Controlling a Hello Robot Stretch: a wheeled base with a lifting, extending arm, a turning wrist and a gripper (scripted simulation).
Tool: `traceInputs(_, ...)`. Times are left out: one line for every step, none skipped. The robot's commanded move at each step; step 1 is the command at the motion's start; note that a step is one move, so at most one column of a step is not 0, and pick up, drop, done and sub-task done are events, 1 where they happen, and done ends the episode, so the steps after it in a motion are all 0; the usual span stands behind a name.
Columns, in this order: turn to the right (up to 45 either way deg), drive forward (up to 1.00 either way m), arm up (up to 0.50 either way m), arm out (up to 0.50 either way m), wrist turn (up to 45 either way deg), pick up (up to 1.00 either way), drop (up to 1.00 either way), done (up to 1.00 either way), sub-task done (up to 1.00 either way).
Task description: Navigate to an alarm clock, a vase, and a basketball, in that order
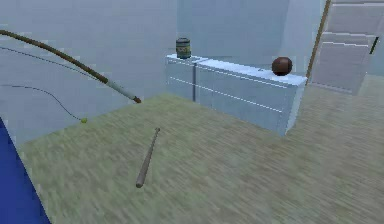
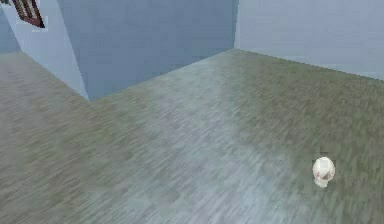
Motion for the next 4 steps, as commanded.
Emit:
traceInputs(9.0,0.0,0.0,0.0,0.0,0.0,0.0,0.0,0.0)
traceInputs(0.0,0.45,0.0,0.0,0.0,0.0,0.0,0.0,0.0)
traceInputs(-6.0,0.0,0.0,0.0,0.0,0.0,0.0,0.0,0.0)
traceInputs(0.0,1.0,0.0,0.0,0.0,0.0,0.0,0.0,0.0)
